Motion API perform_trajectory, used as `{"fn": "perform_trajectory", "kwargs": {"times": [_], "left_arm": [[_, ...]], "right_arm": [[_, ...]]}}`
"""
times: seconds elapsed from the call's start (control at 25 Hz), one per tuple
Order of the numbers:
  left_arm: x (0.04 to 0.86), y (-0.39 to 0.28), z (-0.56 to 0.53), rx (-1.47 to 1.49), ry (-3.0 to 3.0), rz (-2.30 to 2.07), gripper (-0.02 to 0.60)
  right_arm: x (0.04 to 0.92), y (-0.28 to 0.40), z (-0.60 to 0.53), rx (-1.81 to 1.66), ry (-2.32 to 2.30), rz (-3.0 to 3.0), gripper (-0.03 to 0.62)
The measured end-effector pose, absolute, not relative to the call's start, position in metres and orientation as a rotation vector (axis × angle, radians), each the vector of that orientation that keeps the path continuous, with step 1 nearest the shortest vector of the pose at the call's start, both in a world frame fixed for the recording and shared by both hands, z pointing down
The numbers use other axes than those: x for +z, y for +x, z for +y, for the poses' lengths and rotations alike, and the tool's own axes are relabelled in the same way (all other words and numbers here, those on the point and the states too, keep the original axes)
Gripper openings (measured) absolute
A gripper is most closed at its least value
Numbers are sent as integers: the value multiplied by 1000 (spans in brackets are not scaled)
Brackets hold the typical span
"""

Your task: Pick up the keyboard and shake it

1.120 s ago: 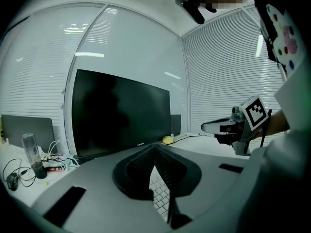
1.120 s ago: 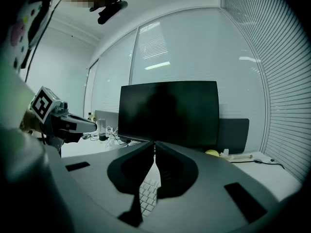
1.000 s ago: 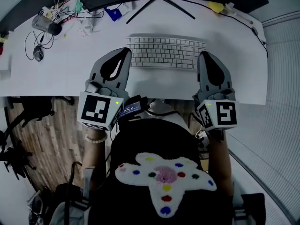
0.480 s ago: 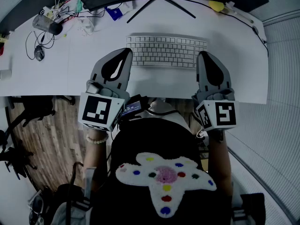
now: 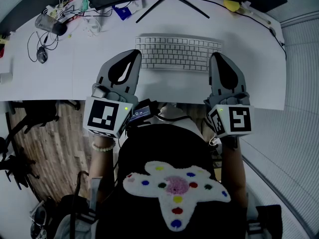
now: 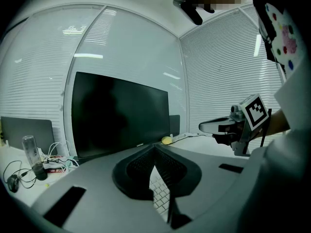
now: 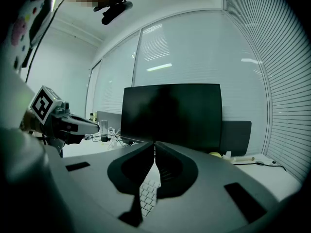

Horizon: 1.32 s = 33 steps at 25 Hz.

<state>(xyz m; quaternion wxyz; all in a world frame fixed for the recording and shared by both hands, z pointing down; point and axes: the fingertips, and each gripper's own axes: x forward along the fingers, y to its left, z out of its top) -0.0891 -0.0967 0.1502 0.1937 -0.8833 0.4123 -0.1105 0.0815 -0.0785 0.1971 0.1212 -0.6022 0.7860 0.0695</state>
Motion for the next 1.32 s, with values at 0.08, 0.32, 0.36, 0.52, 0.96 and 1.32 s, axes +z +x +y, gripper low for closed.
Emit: {"fn": "perform_trajectory", "kwargs": {"times": [0.08,0.32,0.36,0.52,0.96,1.32], "left_arm": [[151,-90,-97,-315,-2474,1155,17],[151,-89,-98,-316,-2482,1162,17],[150,-89,-98,-311,-2480,1159,17],[151,-89,-98,-308,-2483,1159,17],[152,-89,-98,-311,-2483,1156,17],[151,-93,-99,-305,-2486,1170,17]], "right_arm": [[197,81,-79,206,-1758,2296,37],[196,80,-79,202,-1761,2302,37],[197,80,-79,200,-1763,2304,37],[197,81,-80,196,-1767,2304,37],[200,82,-80,195,-1782,2314,37],[200,80,-81,198,-1783,2324,37]]}}
